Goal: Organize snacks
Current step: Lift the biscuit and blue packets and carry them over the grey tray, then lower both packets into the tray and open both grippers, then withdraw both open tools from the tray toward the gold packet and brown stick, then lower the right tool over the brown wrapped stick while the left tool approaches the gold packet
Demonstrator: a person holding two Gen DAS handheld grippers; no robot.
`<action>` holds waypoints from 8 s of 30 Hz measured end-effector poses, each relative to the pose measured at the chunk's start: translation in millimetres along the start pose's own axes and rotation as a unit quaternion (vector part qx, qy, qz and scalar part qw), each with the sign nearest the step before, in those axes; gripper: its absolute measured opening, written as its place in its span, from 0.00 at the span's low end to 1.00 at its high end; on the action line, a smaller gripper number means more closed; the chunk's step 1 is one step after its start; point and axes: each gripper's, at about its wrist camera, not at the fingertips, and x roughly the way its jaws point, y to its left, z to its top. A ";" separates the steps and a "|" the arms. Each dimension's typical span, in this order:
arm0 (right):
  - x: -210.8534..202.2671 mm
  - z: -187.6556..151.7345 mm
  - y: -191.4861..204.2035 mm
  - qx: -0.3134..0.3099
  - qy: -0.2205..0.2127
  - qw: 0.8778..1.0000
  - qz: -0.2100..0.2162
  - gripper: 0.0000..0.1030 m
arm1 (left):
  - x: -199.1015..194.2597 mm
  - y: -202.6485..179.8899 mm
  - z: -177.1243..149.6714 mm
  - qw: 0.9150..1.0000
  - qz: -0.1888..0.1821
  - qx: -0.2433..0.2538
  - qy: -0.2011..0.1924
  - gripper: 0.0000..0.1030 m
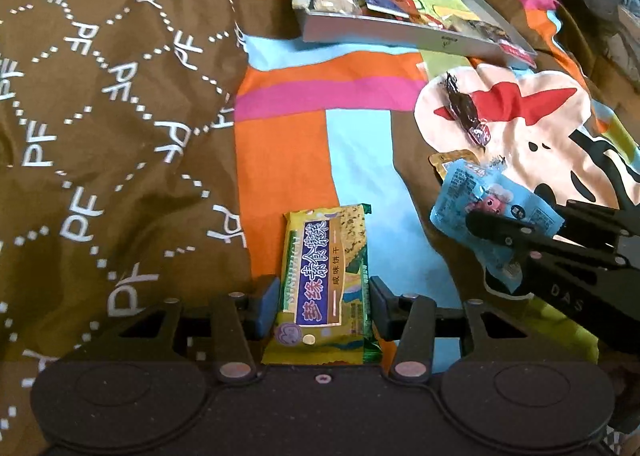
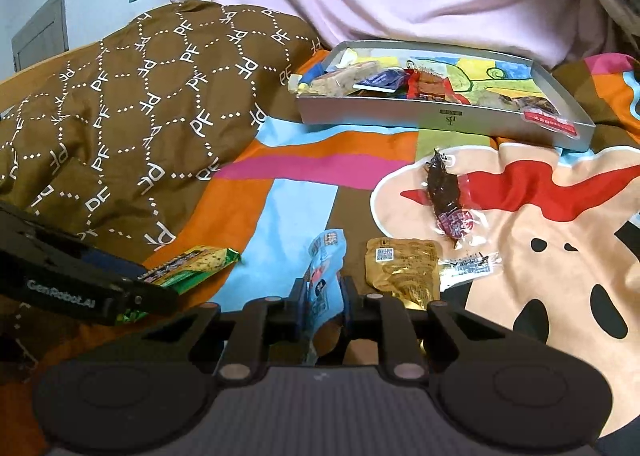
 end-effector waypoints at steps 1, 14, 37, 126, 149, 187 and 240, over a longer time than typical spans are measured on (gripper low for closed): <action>0.2 0.5 0.4 -0.001 0.002 1.000 -0.001 0.18 | 2.9 1.5 1.8 1.000 -0.002 -0.004 0.002 0.49; 0.7 13.1 -3.2 0.019 0.025 0.999 -0.004 0.18 | 11.9 5.0 9.4 1.000 -0.018 -0.018 0.018 0.47; -15.2 13.6 -11.5 0.047 -0.003 0.999 0.003 0.18 | -14.2 19.7 14.9 0.993 -0.069 -0.084 -0.037 0.47; -97.8 39.2 -49.9 0.099 -0.084 0.988 -0.085 1.00 | -83.8 -26.1 48.9 0.975 0.077 -0.092 -0.189 0.99; -107.4 -10.5 -50.0 0.123 -0.008 0.990 -0.071 1.00 | -62.6 -59.7 -19.6 0.993 0.064 -0.035 -0.097 0.99; -58.7 5.3 -87.4 0.105 -0.042 0.988 -0.103 1.00 | 39.9 -76.8 27.1 0.982 -0.013 0.133 -0.132 0.99; -34.5 -7.6 -107.5 0.110 -0.008 0.992 -0.065 0.48 | 59.4 -77.9 30.6 0.991 -0.098 0.063 -0.059 0.99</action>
